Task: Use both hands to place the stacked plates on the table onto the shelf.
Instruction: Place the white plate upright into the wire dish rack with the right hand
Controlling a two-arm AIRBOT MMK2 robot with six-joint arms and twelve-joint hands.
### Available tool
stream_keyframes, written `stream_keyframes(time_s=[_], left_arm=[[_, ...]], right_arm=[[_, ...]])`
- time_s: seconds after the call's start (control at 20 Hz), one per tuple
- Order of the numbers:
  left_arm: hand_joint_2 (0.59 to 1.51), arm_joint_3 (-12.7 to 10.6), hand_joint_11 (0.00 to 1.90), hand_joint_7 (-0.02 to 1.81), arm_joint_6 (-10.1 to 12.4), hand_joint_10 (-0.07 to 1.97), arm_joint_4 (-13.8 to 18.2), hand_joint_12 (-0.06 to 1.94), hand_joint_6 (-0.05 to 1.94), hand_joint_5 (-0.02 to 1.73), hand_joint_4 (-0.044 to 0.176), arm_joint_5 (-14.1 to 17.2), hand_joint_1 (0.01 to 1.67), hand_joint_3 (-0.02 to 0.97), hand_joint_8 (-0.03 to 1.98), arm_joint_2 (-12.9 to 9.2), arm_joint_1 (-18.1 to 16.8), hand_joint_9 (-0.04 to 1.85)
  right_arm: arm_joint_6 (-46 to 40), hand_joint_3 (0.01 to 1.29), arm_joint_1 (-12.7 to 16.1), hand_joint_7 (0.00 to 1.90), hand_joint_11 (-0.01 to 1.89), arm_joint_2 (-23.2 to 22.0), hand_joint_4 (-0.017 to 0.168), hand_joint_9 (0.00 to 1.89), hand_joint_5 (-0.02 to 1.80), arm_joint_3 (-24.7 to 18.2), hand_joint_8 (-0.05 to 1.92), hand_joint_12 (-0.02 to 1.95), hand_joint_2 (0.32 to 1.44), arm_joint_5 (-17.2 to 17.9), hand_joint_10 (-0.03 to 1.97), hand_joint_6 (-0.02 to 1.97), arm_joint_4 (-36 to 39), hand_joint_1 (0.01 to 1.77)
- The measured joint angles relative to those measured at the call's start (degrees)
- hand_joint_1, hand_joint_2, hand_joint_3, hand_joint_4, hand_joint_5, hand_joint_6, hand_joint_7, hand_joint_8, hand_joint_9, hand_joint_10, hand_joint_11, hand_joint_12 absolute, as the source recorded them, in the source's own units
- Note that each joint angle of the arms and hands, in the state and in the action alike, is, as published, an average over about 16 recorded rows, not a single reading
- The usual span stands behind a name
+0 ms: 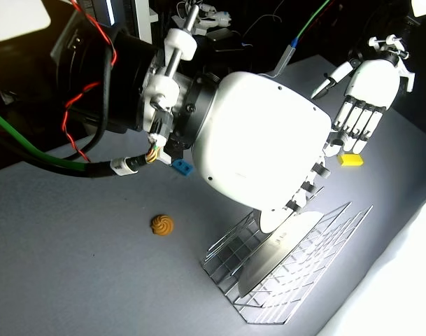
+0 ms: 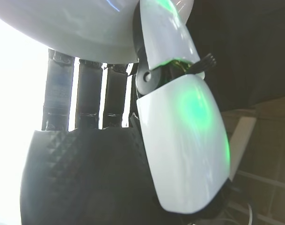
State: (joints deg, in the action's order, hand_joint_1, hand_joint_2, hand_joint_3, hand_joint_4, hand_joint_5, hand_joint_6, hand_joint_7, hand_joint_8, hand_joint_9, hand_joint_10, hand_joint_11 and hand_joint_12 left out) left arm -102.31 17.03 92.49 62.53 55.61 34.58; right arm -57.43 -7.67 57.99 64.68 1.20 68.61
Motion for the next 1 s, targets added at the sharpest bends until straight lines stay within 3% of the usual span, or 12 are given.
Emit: stream_keyframes(time_s=[1.0], left_arm=[[1.173,0.2,0.02,0.09,-0.1,0.01,0.8,0.01,0.02,0.03,0.002,0.0,0.02,0.021,0.0,0.1,-0.1,0.08]], right_arm=[[-4.3,0.01,-4.5,0.97,0.81,7.0,-0.008,0.95,0.84,8.7,0.95,1.29,1.04,-1.5,1.17,0.95,-0.4,1.41]])
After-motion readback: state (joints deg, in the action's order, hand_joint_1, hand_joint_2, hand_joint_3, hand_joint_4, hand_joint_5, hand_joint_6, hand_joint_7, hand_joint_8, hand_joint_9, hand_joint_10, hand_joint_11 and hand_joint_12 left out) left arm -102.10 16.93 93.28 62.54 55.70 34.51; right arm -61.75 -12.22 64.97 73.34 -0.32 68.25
